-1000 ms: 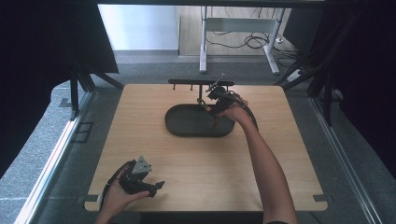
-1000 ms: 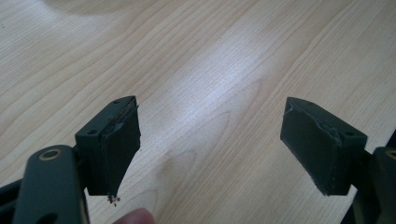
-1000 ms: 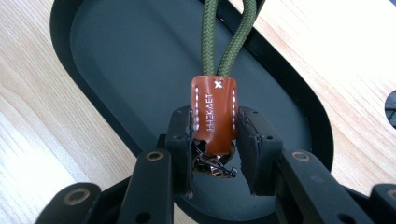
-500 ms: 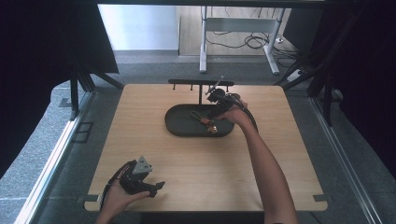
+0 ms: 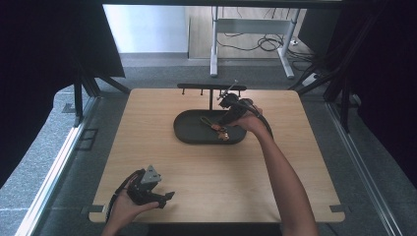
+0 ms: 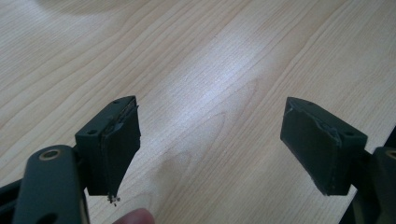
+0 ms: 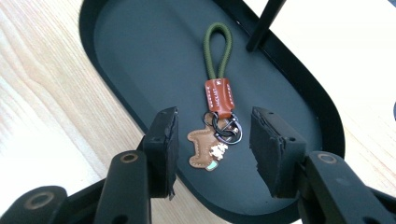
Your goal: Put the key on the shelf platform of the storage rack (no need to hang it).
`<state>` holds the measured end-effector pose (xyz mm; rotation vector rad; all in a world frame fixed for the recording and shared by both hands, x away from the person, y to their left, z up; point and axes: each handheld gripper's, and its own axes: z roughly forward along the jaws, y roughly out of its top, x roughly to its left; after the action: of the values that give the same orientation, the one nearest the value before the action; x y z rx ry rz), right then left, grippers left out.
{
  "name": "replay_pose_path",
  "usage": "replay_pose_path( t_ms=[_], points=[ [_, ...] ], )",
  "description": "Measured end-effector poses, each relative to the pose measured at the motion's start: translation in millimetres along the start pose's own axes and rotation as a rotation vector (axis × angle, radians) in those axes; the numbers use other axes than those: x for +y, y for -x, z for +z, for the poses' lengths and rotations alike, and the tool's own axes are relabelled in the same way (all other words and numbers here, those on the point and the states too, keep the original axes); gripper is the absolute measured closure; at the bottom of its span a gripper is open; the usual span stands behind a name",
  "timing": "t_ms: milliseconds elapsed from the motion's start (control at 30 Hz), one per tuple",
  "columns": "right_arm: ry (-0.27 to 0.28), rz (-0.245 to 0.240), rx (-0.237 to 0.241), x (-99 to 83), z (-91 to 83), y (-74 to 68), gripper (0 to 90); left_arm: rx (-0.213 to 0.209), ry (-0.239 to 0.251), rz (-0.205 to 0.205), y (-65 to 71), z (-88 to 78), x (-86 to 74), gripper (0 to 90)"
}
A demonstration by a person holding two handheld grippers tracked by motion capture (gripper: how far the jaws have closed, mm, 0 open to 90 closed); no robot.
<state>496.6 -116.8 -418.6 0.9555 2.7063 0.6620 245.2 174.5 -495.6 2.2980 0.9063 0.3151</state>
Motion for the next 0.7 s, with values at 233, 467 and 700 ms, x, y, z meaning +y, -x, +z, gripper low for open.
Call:
replay_pose_path(
  t_ms=[233, 467, 700],
  points=[
    [0.037, -0.011, 0.002, -5.7, -17.6, -9.4, 52.6, 0.001, -0.006, 0.001, 0.3, 2.2, 0.2, 20.3],
    [0.076, -0.044, 0.01, -22.9, -37.7, -20.0, 52.6, 0.004, -0.01, 0.008, 3.2, 3.5, 1.6, 20.3],
    [0.121, -0.067, 0.018, -52.5, -53.0, -29.3, 52.3, 0.007, -0.017, 0.012, 4.6, 5.6, 2.0, 20.3]
  ],
)
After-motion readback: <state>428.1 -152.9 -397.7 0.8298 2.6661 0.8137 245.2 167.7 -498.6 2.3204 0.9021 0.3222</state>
